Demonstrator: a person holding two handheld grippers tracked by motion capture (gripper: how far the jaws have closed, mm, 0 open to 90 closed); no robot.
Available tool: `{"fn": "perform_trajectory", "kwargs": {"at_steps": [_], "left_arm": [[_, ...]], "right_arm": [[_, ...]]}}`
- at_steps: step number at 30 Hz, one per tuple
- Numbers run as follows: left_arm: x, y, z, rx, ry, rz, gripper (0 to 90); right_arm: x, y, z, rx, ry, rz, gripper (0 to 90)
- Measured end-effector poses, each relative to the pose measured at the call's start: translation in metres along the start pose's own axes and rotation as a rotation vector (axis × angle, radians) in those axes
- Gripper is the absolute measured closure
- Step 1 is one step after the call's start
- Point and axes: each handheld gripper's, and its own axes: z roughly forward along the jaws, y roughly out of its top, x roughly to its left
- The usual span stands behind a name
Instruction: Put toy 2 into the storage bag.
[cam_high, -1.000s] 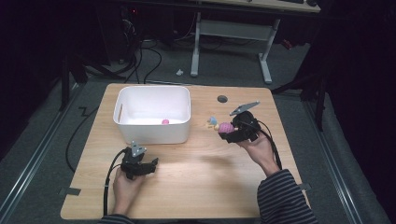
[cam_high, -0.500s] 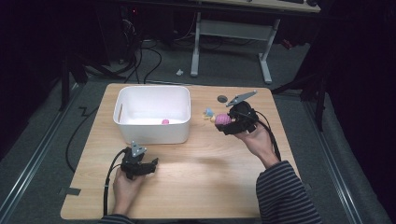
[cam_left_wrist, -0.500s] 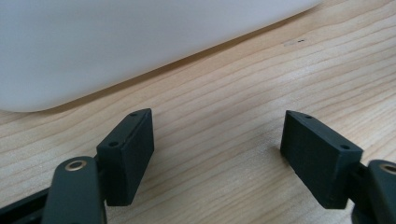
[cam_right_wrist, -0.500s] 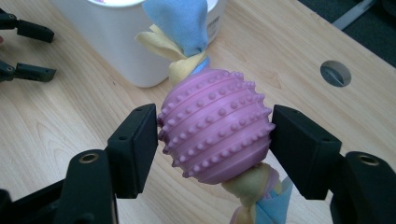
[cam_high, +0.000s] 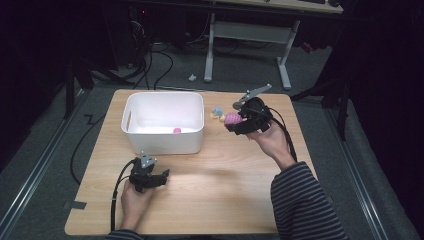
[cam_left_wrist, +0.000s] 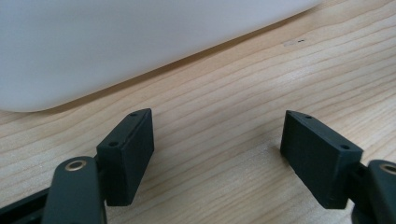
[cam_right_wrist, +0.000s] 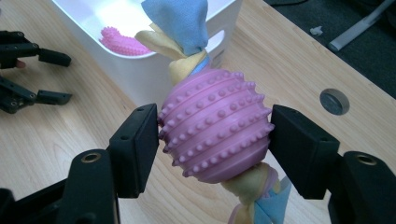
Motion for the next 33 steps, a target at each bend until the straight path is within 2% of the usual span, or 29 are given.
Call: {"fn": "perform_trajectory", "kwargs": {"at_steps": [12, 13, 23, 27, 33], "left_arm": [[0.0, 0.0, 0.0, 0.001, -0.001, 0.001, 26.0], [0.0, 0.0, 0.0, 0.001, -0.001, 0.001, 26.0], [0.0, 0.0, 0.0, 0.001, -0.002, 0.0, 25.9], [0.0, 0.0, 0.0, 0.001, -0.002, 0.001, 25.9], [0.0, 0.0, 0.0, 0.0, -0.001, 0.001, 25.9]], "right_arm": [[0.003, 0.029, 0.006, -0.002, 0.028, -0.028, 34.7], [0.004, 0.032, 0.007, 0.0, 0.026, -0.041, 34.7], [0.013, 0.057, 0.011, -0.011, 0.044, -0.06, 34.7], [0.015, 0.062, 0.011, -0.015, 0.05, -0.07, 34.7], [0.016, 0.071, 0.015, -0.022, 0.068, -0.06, 34.8]]}}
